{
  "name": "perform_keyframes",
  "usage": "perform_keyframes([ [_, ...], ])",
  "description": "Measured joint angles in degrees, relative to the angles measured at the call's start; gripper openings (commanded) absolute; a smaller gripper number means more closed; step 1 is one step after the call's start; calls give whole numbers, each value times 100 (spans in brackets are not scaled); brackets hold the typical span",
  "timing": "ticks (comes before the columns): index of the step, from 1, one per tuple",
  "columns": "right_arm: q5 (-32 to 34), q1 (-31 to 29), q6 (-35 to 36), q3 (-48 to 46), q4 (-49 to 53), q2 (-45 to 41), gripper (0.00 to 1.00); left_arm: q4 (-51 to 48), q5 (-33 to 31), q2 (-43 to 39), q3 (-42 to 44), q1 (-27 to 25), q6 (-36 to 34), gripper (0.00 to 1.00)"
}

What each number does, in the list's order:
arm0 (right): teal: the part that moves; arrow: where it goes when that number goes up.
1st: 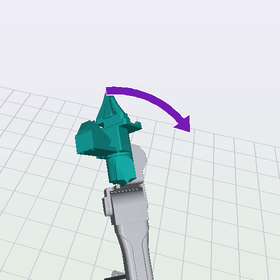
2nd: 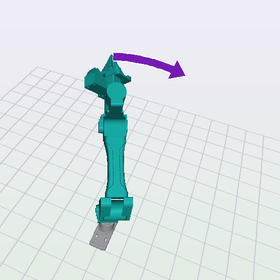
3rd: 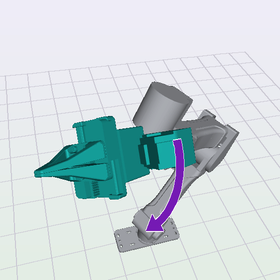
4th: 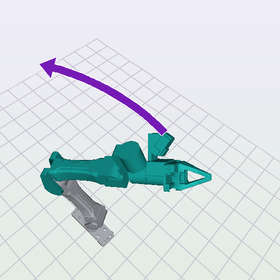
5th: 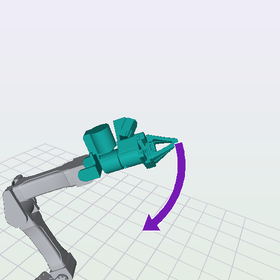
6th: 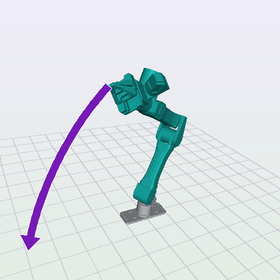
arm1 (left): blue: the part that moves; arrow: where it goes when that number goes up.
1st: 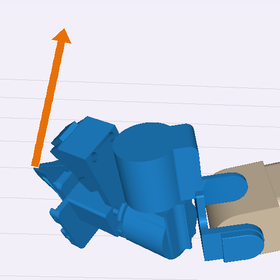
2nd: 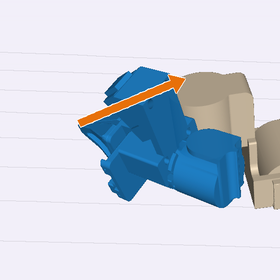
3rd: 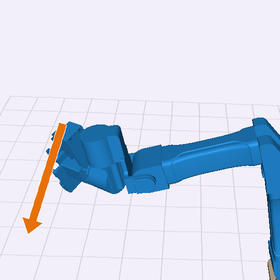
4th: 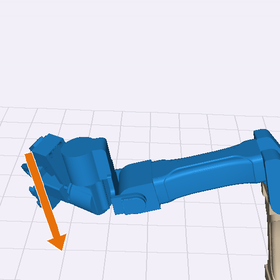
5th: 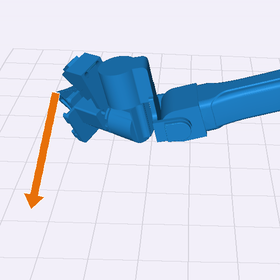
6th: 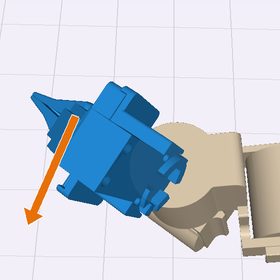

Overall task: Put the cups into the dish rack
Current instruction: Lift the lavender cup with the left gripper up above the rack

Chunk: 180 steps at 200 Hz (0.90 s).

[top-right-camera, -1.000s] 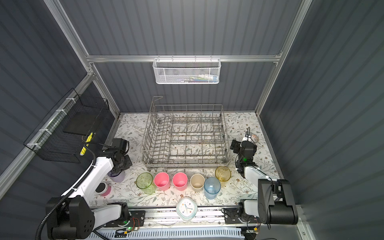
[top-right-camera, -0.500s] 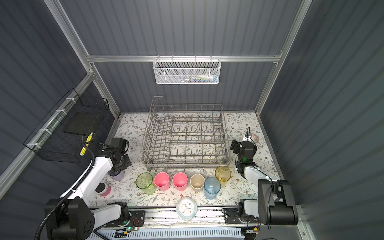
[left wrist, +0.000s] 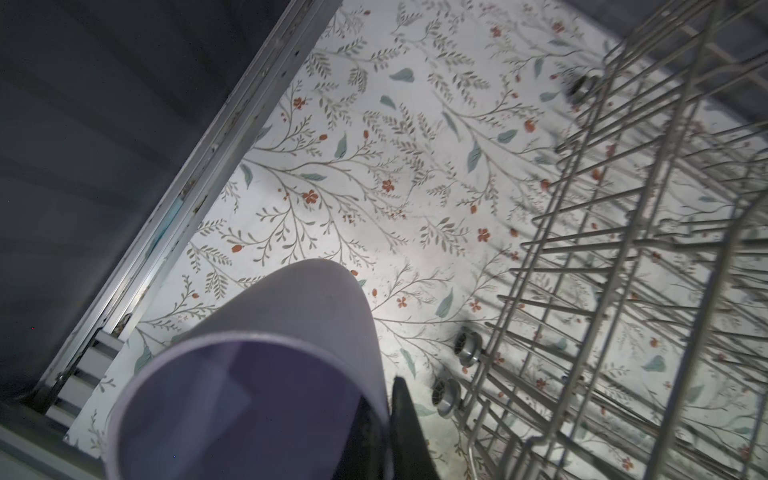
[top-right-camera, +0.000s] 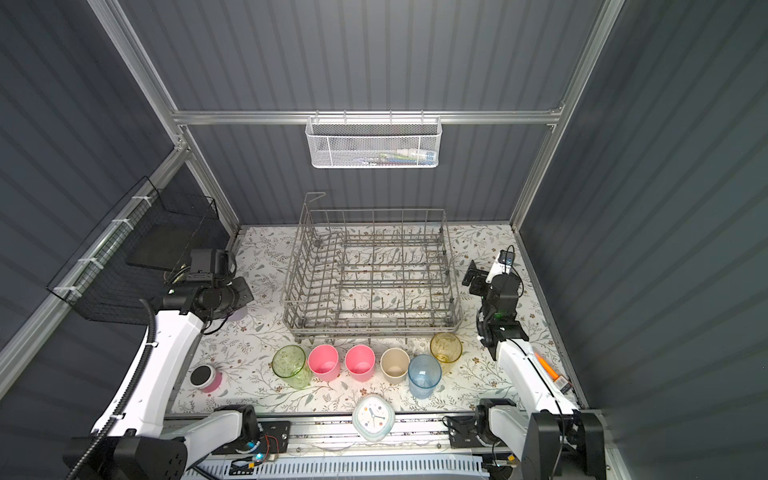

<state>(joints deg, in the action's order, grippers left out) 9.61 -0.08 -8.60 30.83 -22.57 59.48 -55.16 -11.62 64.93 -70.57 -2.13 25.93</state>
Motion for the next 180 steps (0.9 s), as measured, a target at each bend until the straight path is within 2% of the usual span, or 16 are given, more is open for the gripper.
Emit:
perform_keyframes([
  [53, -264, -166, -50, 173, 575, -238, 99, 555, 621, -181, -511, 9, -192, 0],
  [107, -741, -553, -205, 713, 1054, -444, 99, 1838, 1687, -216, -686, 9, -138, 0],
  [180, -2288, -942, -933, 1209, 1193, -562, 99, 4009, 3574, -166, -682, -81, 632, 0],
])
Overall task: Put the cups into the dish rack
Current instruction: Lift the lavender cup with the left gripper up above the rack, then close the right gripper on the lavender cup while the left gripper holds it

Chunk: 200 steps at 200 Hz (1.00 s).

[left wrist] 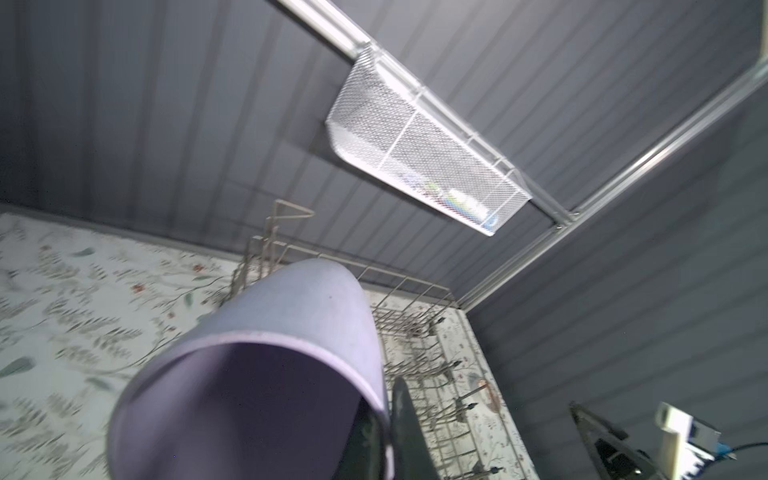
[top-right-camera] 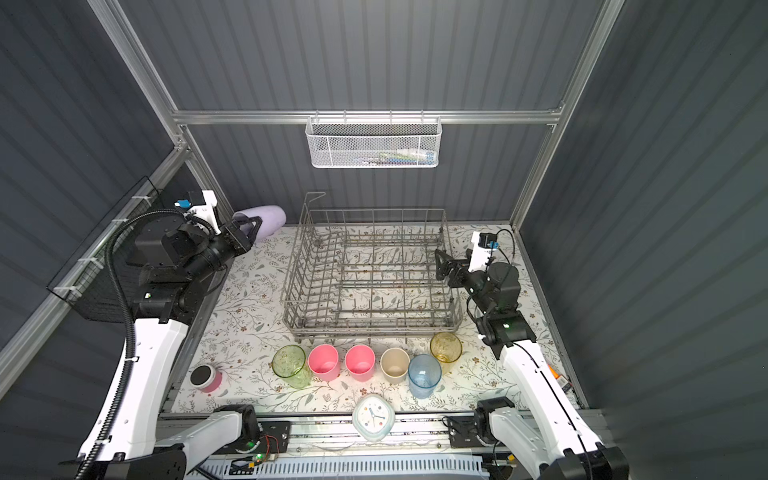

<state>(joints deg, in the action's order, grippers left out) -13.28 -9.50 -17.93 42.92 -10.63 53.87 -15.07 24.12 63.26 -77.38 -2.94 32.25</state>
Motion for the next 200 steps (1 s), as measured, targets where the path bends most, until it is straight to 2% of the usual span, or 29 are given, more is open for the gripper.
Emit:
perform_keyframes([
  [50, -920, -133, -573, 63, -280, 323, 99, 1434, 831, 166, 313, -437, 632, 0],
  [80, -1537, -157, -1108, 146, -713, 662, 99, 2459, 1252, 337, 835, -713, 1141, 0],
  [114, -2441, -162, -2238, 199, -2013, 1290, 99, 4354, 1698, 710, 1700, -933, 2140, 0],
  [139, -3001, -164, -3169, 313, -3069, 1943, 99, 5351, 1974, 1150, 1917, -1193, 2658, 0],
  [173, -3620, -199, -4332, 538, -4341, 2796, 99, 5930, 2380, 1405, 1917, -1690, 2756, 0],
  [200, -3978, -306, -4920, 761, -4983, 3226, 99, 6207, 2623, 1661, 1849, -1993, 2758, 0],
])
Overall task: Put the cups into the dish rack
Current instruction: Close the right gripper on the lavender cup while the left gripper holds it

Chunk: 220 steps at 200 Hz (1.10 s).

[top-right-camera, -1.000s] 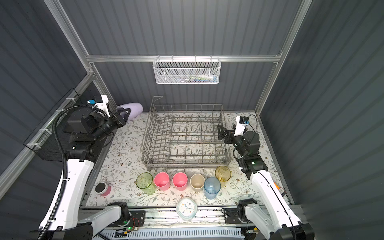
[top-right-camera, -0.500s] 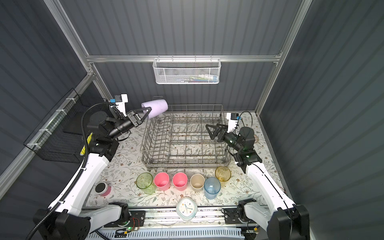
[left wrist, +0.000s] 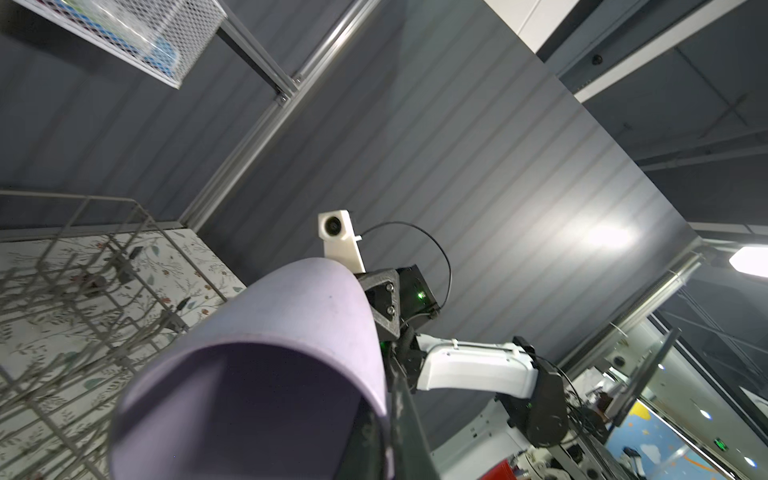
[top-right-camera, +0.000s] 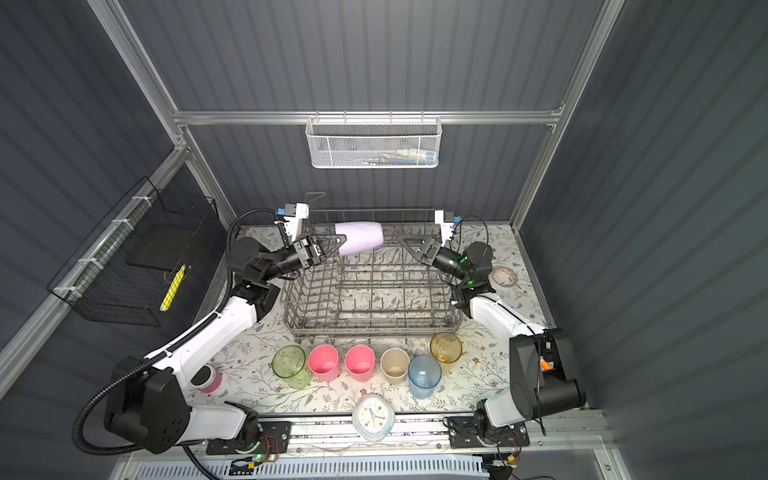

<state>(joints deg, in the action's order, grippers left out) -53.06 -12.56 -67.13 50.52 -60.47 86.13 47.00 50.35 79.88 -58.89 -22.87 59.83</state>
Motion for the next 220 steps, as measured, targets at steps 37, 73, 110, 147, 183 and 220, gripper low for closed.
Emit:
perform_keyframes([
  [37, -295, -74, -640, 55, -892, 319, 99, 240, 140, 428, -44, -122, 101, 0],
  [73, -507, -103, -901, 92, -1248, 448, 99, 289, 225, 560, -109, -149, 153, 0],
  [110, -743, -227, -938, 190, -1318, 448, 99, 385, 269, 601, -190, -175, 151, 0],
  [147, -859, -302, -916, 308, -1217, 483, 97, 457, 334, 717, -225, -234, 153, 0],
  [183, -866, -363, -723, 385, -909, 511, 90, 522, 387, 789, -227, -269, 151, 0],
  [220, -866, -411, -586, 391, -710, 516, 85, 529, 466, 817, -256, -271, 153, 0],
])
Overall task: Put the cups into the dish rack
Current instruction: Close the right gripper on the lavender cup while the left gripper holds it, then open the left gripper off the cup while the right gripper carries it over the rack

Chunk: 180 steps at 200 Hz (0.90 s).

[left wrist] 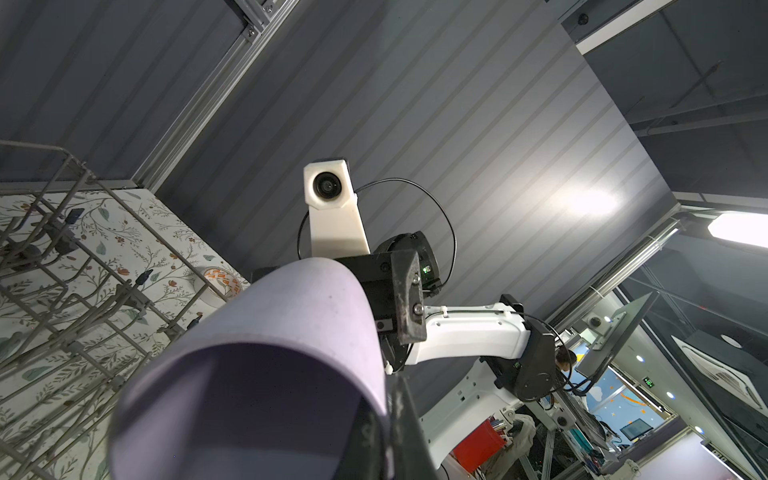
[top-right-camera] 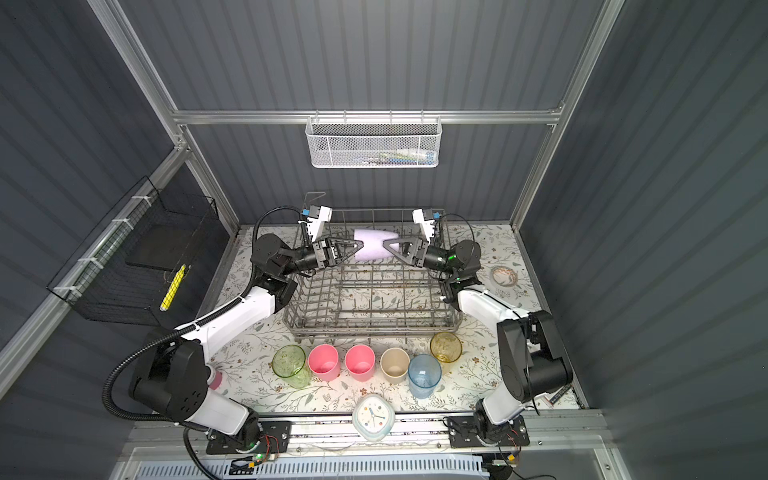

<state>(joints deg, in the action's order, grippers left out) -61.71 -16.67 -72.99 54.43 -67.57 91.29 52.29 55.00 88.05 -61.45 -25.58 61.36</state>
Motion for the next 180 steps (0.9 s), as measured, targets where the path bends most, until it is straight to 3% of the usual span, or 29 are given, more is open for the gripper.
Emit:
perform_keyframes([
  [53, 0, -31, 39, 2, 122, 37, 78, 7, 20, 59, -7, -59, -2, 0],
  [114, 0, -31, 76, 2, 120, 70, 60, 2, 42, 59, -11, -61, -2, 0],
  [180, 13, 20, 251, -22, 387, -44, 51, -369, 17, -125, -11, -66, -260, 47],
])
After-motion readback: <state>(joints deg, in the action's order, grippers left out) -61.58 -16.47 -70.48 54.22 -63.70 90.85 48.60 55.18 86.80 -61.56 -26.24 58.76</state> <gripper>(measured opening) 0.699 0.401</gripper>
